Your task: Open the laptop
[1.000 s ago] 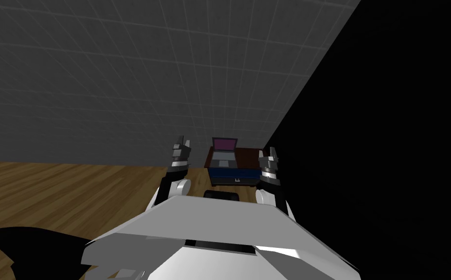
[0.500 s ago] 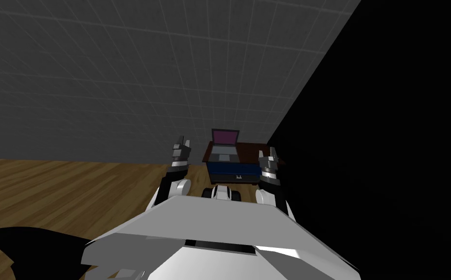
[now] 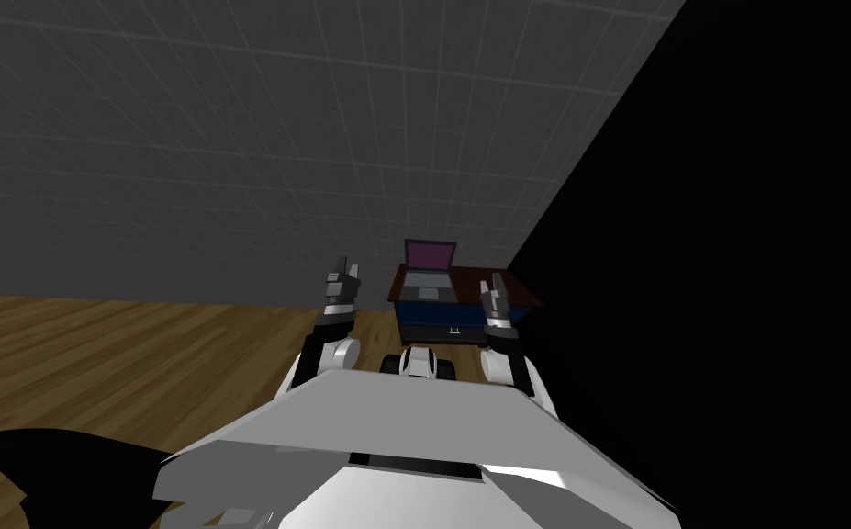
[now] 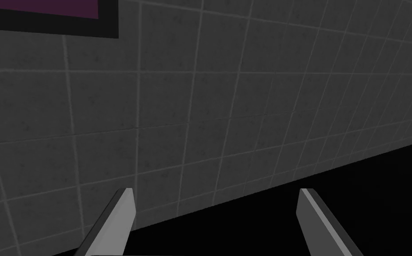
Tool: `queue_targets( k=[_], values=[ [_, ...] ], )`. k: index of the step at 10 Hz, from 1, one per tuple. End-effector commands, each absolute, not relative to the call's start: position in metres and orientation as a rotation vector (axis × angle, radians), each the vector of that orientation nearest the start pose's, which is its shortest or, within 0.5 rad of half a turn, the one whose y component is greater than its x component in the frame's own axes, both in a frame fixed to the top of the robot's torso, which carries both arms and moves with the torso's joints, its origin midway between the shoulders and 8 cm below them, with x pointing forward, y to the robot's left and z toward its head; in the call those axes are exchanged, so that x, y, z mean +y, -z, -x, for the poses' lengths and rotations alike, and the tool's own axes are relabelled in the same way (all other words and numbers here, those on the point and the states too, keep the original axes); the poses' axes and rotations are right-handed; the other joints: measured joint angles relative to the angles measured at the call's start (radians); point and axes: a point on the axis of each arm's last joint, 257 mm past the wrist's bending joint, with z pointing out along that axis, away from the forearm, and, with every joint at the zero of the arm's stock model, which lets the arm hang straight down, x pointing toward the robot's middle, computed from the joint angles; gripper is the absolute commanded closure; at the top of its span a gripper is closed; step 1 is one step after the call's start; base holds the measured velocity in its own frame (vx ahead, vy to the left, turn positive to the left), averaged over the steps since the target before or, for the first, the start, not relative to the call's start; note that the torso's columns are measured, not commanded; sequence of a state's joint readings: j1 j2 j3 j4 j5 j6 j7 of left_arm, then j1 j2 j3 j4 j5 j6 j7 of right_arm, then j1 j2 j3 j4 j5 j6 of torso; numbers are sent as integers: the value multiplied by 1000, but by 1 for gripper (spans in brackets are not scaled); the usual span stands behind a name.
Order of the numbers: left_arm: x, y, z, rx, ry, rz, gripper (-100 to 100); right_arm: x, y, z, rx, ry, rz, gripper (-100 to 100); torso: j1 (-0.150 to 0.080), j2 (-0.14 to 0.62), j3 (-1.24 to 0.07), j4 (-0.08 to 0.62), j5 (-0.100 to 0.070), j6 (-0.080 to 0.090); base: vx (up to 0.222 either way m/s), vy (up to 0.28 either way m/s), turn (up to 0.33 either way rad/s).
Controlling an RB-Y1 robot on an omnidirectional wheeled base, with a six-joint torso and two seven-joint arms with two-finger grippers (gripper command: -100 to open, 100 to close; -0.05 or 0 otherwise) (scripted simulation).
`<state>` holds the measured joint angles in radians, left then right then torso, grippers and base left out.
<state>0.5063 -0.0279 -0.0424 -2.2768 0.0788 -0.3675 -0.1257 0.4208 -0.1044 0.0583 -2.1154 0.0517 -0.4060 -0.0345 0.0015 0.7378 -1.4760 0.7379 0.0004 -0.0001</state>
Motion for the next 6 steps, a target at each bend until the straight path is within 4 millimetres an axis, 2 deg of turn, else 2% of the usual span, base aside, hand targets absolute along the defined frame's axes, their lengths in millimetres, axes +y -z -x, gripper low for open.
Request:
queue_targets(
  k=[1,5,6],
  values=[
    [279,6,-366,682,1248,793,0,-236,49,-410,920,-1270,-637,-100,-1,0,0,0,0,0,-38,59,3],
    [279,6,-366,682,1248,793,0,-215,56,-440,1016,-1154,-485,-100,-2,0,0,0,0,0,-37,68,11],
    [279,6,-366,682,1248,793,0,-213,56,-440,1022,-1143,-470,-100,-1,0,0,0,0,0,-32,55,6]
  ],
)
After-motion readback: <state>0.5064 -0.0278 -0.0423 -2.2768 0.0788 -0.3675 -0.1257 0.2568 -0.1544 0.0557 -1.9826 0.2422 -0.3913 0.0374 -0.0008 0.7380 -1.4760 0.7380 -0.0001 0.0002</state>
